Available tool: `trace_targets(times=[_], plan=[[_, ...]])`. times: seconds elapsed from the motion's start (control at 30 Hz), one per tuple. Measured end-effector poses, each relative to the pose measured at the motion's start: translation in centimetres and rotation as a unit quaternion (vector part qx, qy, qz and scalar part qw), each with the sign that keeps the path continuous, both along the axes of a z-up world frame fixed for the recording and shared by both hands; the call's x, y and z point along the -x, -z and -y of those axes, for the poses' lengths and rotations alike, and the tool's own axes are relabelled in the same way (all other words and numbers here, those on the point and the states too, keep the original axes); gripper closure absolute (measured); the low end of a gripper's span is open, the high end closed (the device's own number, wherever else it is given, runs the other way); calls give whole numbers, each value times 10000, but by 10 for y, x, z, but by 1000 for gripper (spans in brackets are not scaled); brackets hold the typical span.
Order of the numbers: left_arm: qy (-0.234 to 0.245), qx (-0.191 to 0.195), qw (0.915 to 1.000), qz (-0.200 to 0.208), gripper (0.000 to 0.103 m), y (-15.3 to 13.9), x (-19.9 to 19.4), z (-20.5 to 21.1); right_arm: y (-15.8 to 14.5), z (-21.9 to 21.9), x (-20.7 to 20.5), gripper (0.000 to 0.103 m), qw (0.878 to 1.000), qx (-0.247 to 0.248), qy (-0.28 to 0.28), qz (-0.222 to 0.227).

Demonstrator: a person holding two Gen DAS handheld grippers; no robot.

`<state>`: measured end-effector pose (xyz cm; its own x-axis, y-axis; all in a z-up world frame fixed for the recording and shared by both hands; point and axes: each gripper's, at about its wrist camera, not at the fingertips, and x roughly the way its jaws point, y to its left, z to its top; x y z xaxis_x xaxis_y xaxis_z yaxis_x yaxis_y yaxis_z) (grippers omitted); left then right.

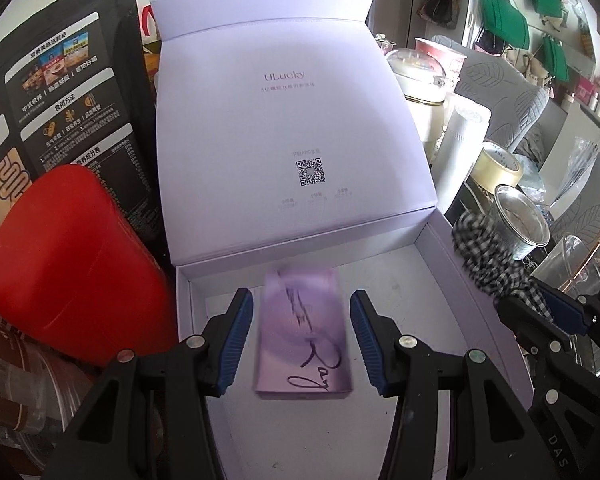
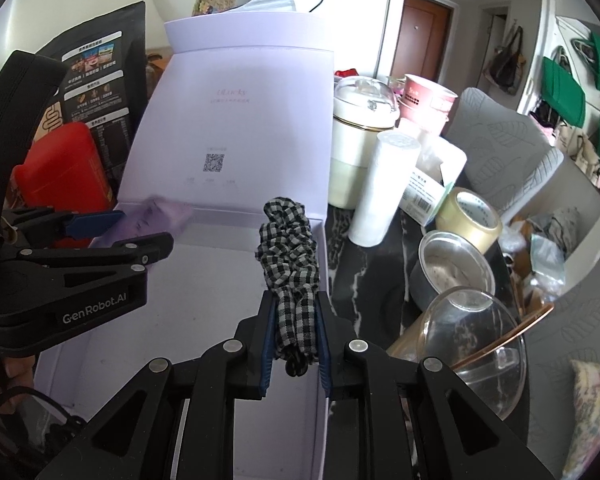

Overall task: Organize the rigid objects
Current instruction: 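Open the left gripper over the box while the right gripper releases the umbrella inside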

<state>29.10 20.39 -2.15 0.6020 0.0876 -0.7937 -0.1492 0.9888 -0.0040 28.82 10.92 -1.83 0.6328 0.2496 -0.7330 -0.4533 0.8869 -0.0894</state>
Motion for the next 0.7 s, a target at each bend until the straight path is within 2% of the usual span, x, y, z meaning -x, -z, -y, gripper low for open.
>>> trace_targets(times=[0.17,0.27,0.7], plan=[[-124,-95,9999,-30,53,-3,0,0,0,-1,0,81,10000,64,33,6],[-181,-142,9997,-67,46,-4,1,-1,-2,0,1,76,10000,53,49,30],[-219,-142,9996,61,45,-23,13,-2,-16,1,12,76,9998,-22,34,211]])
